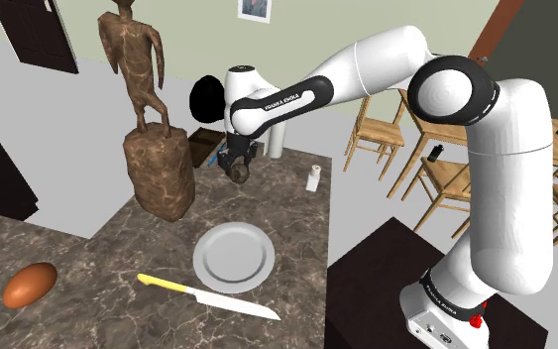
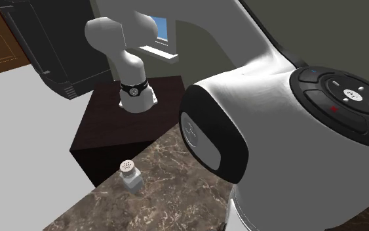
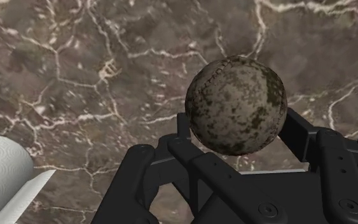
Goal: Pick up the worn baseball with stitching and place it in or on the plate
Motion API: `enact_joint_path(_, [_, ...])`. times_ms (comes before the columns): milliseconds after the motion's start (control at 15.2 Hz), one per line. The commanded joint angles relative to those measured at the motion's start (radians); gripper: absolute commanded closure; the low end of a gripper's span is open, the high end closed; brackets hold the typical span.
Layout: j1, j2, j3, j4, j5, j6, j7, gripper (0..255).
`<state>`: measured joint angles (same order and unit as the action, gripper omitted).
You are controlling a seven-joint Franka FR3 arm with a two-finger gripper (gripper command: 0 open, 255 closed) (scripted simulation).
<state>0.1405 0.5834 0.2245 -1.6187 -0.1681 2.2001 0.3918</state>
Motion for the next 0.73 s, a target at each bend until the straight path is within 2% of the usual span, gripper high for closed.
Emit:
enact_joint_path(0, [0.000,0.000,0.000,0.000,0.000,0.000,0.000,255])
enact_joint_path(462, [0.000,0.000,0.000,0.000,0.000,0.000,0.000,255])
enact_joint_path(660, [-0.002,-0.020,0.004,0.010,0.006,-0.030,-0.004,255])
